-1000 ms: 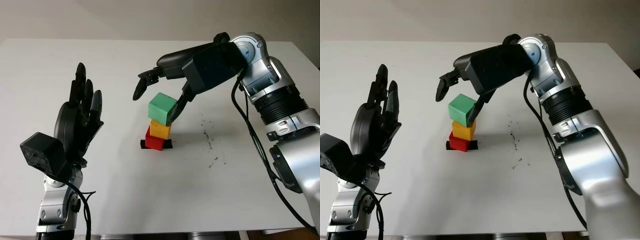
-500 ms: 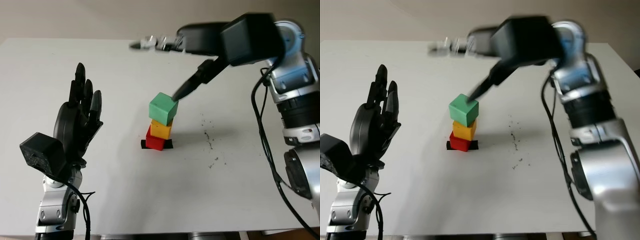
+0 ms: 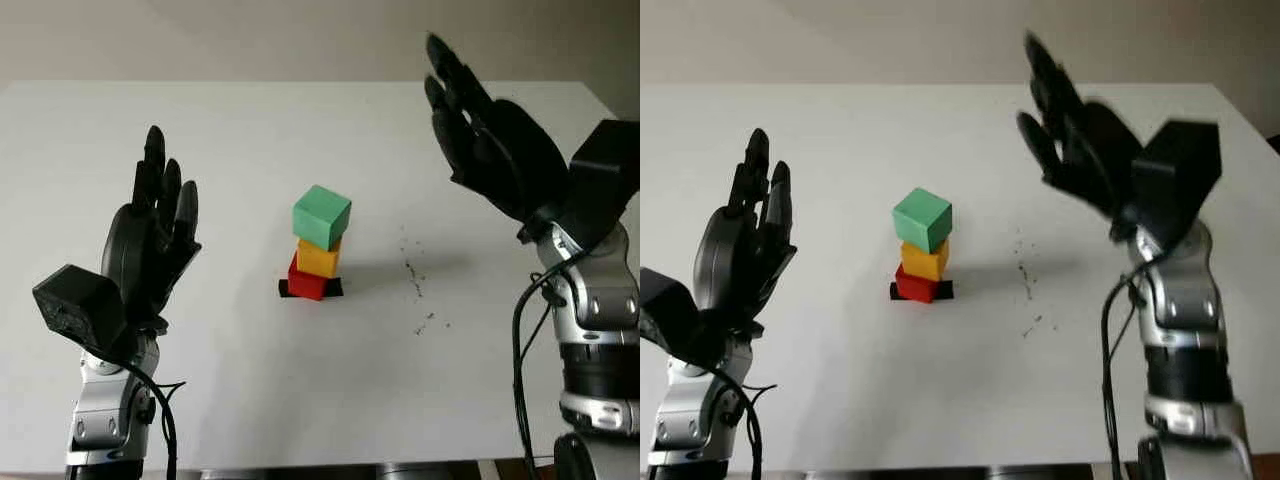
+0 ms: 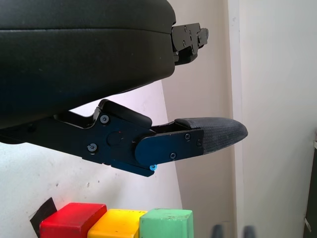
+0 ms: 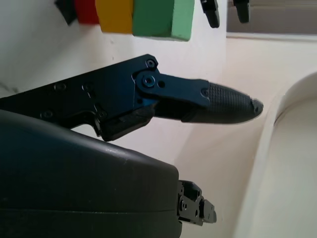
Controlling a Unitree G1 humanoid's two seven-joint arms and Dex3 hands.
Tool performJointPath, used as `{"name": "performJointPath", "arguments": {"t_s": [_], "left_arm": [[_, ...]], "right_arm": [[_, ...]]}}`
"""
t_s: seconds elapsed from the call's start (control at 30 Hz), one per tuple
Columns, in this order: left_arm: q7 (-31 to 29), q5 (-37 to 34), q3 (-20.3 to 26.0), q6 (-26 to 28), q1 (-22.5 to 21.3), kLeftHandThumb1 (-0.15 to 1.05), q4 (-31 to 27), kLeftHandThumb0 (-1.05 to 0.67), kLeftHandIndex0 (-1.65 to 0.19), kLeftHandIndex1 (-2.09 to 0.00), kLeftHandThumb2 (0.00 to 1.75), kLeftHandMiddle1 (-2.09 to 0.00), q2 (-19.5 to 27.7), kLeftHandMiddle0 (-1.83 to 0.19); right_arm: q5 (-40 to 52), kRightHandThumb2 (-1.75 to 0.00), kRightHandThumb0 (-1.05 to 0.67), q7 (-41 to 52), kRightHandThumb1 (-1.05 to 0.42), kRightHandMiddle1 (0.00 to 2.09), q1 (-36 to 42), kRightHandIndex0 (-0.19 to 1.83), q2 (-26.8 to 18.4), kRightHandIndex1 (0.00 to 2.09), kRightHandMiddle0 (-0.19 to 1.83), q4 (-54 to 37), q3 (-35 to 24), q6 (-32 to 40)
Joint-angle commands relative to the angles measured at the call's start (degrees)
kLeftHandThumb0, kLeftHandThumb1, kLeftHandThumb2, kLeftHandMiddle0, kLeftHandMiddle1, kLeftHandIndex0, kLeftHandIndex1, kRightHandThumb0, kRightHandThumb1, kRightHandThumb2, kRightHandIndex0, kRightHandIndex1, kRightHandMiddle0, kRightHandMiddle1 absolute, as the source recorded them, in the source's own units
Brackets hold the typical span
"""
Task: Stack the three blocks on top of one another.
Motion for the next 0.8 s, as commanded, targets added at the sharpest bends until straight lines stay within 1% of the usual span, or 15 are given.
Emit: {"name": "performJointPath", "arguments": {"t_s": [0.0,0.1,0.3,0.43,0.57,0.77], "left_arm": [[-0.22,-0.31,0.50,0.21,-0.13,1.05,-0.27,-0.71,0.15,-0.05,0.57,-0.05,0.75,0.15],[-0.06,-0.24,0.52,0.20,-0.21,1.05,-0.13,-0.71,0.15,-0.06,0.57,-0.06,0.85,0.14],[-0.22,-0.78,0.50,-0.01,-0.07,1.05,-0.06,-0.70,0.13,-0.06,0.56,-0.06,0.91,0.12],[0.07,-0.26,0.32,-0.10,0.20,1.05,-0.39,-0.68,0.12,-0.06,0.59,-0.06,1.00,0.12],[-0.38,-0.50,0.16,0.00,0.66,1.05,-0.75,-0.68,0.13,-0.06,0.60,-0.05,1.23,0.13],[-0.40,-0.86,0.01,0.42,2.11,1.05,-2.40,-0.69,0.12,-0.06,0.59,-0.06,0.99,0.11]], "right_arm": [[1.68,-0.74,-0.79,-1.60,-1.05,0.00,2.39,-0.19,1.44,0.00,-0.19,-3.41,-0.78,2.44],[3.16,-0.75,-0.80,-3.20,-1.05,0.00,5.66,-0.19,3.16,0.00,-0.19,-5.17,-0.36,4.28],[3.57,-0.81,-0.80,-6.46,-1.05,0.00,10.66,-0.19,7.35,0.00,-0.19,-5.99,1.30,3.76],[4.11,-0.83,-0.81,-8.30,-1.05,0.00,11.11,-0.19,9.71,0.00,-0.19,-5.52,1.77,3.84],[4.13,-0.80,-0.81,-11.09,-1.05,0.00,11.05,-0.19,12.01,0.00,-0.19,-6.21,2.06,3.44],[3.93,-0.79,-0.81,-13.21,-1.05,0.00,10.79,-0.19,13.06,0.00,-0.19,-7.33,2.51,3.05]]}}
